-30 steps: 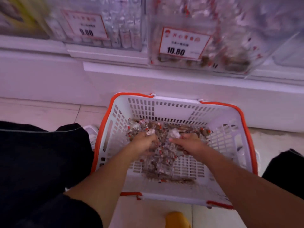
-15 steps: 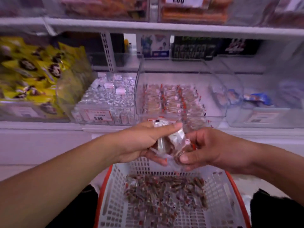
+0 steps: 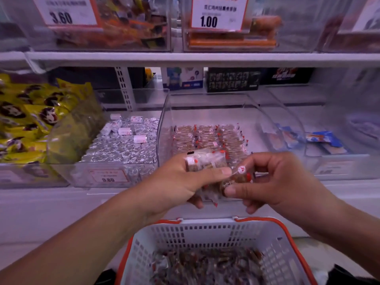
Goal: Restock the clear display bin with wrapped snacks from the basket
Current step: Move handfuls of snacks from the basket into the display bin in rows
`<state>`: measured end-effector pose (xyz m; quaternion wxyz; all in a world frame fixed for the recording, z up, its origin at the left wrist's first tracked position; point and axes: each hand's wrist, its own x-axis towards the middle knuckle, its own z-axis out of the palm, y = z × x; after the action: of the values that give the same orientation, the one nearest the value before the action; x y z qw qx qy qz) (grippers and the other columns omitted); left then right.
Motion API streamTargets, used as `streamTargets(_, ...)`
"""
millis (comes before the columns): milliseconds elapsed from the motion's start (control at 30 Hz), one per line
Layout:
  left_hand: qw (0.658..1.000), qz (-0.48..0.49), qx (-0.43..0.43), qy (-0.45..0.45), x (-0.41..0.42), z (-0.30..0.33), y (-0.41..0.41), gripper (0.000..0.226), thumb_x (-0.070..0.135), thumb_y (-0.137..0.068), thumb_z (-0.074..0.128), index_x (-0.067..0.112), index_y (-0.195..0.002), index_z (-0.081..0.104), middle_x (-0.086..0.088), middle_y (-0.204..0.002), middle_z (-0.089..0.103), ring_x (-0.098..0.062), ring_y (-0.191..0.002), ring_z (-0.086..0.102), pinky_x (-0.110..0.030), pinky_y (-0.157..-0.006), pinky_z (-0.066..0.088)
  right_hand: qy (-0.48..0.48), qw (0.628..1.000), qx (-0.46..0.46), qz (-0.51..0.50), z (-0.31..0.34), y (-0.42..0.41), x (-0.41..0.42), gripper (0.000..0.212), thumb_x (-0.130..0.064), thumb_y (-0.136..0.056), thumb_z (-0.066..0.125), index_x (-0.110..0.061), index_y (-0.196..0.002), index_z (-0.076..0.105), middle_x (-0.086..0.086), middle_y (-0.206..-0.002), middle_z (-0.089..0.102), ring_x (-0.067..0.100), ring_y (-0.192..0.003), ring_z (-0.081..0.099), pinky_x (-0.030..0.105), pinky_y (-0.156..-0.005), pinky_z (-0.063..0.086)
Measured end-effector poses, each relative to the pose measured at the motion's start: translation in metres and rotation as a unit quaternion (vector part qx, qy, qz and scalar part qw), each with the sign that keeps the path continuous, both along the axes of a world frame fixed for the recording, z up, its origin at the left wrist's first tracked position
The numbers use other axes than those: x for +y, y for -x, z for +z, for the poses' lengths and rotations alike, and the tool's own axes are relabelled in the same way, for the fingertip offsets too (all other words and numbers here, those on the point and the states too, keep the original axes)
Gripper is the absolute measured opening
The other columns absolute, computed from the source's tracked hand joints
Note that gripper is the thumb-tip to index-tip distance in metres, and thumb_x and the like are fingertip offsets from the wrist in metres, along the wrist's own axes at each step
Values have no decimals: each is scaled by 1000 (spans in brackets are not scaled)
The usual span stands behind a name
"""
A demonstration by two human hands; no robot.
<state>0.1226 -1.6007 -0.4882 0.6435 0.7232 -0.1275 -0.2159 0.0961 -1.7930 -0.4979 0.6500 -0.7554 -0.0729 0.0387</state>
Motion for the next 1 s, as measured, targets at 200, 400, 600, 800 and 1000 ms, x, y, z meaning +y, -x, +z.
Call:
streamTargets(200,995,-77,59,4,-10,-4,-2,39,43,-68,75,17,-96,73,-6,-81,71,-19,-79,70,-30,-59,59,110,982,-152,-3,6,-7,-4,64,-5,-54,93,-32,-105,65,-3,-89,63,17,-59,63,44,-53,60)
streamTargets(400,995,-83,32,-36,-19,-5,-3,37,42,-47,81,20,-76,74,0,-68,69,-11,-67,69,-26,-53,57,272,922,-275,35,-3,-7,-4,62,-19,-67,86,-24,-126,66,-15,-117,62,0,-101,62,12,-84,47)
streamTargets(600,979,-154,6,-137,-11,1,-4,56,49,-61,86,11,-99,68,-6,-66,68,-17,-53,64,-16,-39,40,147,972,-133,129,-6,-9,-5,62,-4,-73,84,-20,-128,61,-15,-107,69,1,-92,66,15,-76,49)
streamTargets(800,993,-44,9,-105,0,10,-8,74,83,-66,58,21,-107,60,0,-74,74,-12,-48,64,-21,-38,44,37,981,-61,180,-5,-10,2,37,-8,-70,86,-13,-102,68,5,-93,75,11,-83,69,21,-74,54)
streamTargets(1000,808,219,-367,-406,56,9,-42,66,80,-71,53,16,-54,57,4,-45,56,-7,-45,55,-24,-49,42,78,997,-3,0,5,-94,6,40,-28,-66,88,-13,-100,73,14,-98,73,20,-80,64,32,-66,51)
